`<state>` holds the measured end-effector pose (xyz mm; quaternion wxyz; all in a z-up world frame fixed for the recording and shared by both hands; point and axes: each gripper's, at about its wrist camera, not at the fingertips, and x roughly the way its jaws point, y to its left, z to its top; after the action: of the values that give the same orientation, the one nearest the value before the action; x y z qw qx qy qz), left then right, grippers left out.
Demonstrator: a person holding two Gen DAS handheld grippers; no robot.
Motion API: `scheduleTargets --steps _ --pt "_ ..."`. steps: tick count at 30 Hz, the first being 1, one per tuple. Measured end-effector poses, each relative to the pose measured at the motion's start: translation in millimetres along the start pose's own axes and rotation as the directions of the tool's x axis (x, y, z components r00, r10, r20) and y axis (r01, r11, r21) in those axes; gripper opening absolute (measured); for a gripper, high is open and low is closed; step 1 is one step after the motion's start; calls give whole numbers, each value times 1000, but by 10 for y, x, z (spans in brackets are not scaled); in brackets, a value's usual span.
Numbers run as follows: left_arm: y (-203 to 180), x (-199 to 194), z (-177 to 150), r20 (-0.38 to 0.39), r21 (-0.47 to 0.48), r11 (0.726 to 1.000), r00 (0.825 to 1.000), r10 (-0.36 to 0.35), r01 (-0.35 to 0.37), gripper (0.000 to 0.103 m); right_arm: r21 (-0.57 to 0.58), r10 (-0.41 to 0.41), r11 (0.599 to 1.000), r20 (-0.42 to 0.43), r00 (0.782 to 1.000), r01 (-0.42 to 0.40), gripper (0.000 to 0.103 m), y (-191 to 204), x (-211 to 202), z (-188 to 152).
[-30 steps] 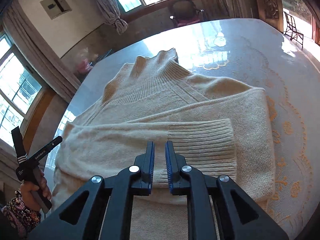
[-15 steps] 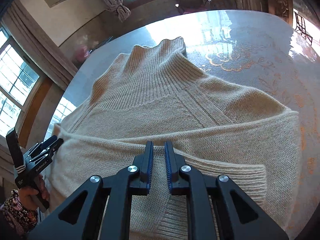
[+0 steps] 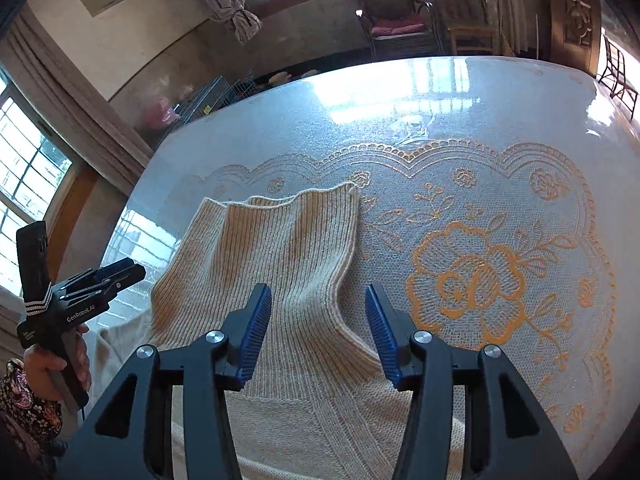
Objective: Fold clothes
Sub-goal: 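Move both open tools to the ribbed collar of the sweater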
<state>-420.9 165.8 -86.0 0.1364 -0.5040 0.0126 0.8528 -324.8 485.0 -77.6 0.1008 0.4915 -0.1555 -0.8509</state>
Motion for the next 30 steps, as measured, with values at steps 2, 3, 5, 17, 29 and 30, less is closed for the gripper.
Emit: scheduleTargets --steps 2,3,5,17,29,30 --pt "-33 84 91 -9 0 1000 1000 -18 18 47 -19 -19 1000 -10 1000 18 52 -33 100 104" --pt "-47 116 137 -9 -4 1000 1000 -29 29 47 -29 -28 999 -16 999 27 52 -44 150 150" --pt "-54 169 231 -2 -36 998 998 -57 57 47 -42 -38 998 -22 999 37 52 -57 244 225" --pt "-346 528 555 -46 51 997 998 -53 55 47 -74 -39 997 -43 998 36 47 26 629 485" --pt "-480 545 497 11 130 990 998 -62 60 47 -187 -127 975 -29 992 119 25 371 866 623" --pt "-525 550 491 16 159 986 999 -42 39 47 -204 -146 969 -25 989 138 22 415 877 619"
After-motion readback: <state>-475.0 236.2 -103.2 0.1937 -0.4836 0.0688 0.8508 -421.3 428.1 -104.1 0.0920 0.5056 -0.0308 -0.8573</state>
